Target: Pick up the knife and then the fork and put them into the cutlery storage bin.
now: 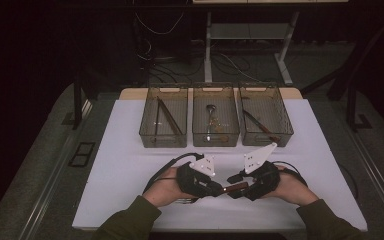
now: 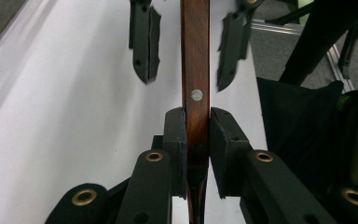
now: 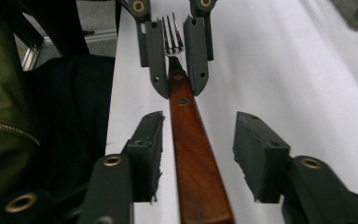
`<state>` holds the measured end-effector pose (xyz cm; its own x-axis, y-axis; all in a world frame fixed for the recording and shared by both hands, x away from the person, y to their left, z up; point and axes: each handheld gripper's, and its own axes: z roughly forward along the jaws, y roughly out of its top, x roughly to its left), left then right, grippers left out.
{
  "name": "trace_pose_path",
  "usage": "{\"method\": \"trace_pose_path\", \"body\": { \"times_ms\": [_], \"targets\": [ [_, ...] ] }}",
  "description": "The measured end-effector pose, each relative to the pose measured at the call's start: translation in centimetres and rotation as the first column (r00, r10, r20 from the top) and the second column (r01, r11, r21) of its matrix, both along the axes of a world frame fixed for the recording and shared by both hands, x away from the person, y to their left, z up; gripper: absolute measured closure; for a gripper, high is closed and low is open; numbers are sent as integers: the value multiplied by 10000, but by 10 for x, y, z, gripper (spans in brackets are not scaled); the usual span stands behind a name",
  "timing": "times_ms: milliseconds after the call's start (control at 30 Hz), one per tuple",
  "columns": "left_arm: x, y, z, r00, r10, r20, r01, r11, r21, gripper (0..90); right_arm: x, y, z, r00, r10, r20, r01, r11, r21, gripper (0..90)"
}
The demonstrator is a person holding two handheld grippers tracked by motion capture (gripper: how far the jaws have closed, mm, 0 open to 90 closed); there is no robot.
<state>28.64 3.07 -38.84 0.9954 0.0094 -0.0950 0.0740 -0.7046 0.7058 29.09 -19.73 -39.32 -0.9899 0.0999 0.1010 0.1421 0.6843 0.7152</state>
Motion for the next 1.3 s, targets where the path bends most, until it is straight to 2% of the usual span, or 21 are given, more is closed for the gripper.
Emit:
{"method": "trace_pose_path", "body": {
  "times_ms": [133,333,433,567,700,733,767,867,900,933,1000,1033,1133,1167,1233,1300],
  "targets": [
    [-2,-1,0,9999,-41,104,39,9998,171,766,-1,2,-1,9996,108,-253,-110,9999,-104,626],
    [-3,-1,0,9997,-175,183,172,9997,162,766,-2,5,-2,9980,438,-462,-442,9990,-95,730],
    [-4,-2,0,9991,-275,324,267,9993,261,766,-2,5,-2,9967,580,-573,-582,9983,-27,749],
    [-4,-1,0,9984,-321,459,309,9992,268,765,-3,6,-4,9965,408,-729,-407,9992,24,754],
    [-4,0,0,9983,-252,523,251,9997,25,757,-3,5,-3,9962,284,-819,-275,9995,127,756],
    [-4,1,0,9982,-173,569,175,9998,-34,741,-3,4,-2,9962,210,-841,-198,9997,157,757],
    [-3,3,0,9982,-38,603,41,10000,-48,678,-3,3,-1,9964,100,-845,-87,9998,167,756],
    [-1,15,1,9962,540,681,-509,9977,-454,587,-1,-2,1,9966,-93,-824,118,9995,303,756],
    [0,22,1,9941,775,759,-731,9955,-596,549,0,-4,2,9962,-176,-848,203,9993,311,756],
    [0,26,1,9927,998,672,-947,9927,-754,522,0,-7,2,9965,-340,-770,366,9988,324,756],
    [1,40,-1,9847,1653,547,-1593,9822,-998,451,2,-12,3,9957,-524,-760,554,9977,381,756],
    [2,45,-2,9825,1803,477,-1747,9792,-1032,423,3,-15,3,9952,-660,-722,687,9970,364,755],
    [4,62,-7,9658,2575,297,-2526,9608,-1146,343,5,-23,4,9898,-1169,-819,1204,9920,388,755],
    [4,67,-9,9599,2795,218,-2750,9539,-1204,321,7,-27,4,9889,-1304,-711,1329,9906,324,755],
    [4,77,-14,9479,3184,151,-3141,9411,-1250,279,7,-32,5,9810,-1726,-888,1768,9834,419,755],
    [4,86,-18,9329,3599,144,-3553,9260,-1274,246,10,-39,5,9746,-2071,-854,2114,9763,453,755]
  ]
}}
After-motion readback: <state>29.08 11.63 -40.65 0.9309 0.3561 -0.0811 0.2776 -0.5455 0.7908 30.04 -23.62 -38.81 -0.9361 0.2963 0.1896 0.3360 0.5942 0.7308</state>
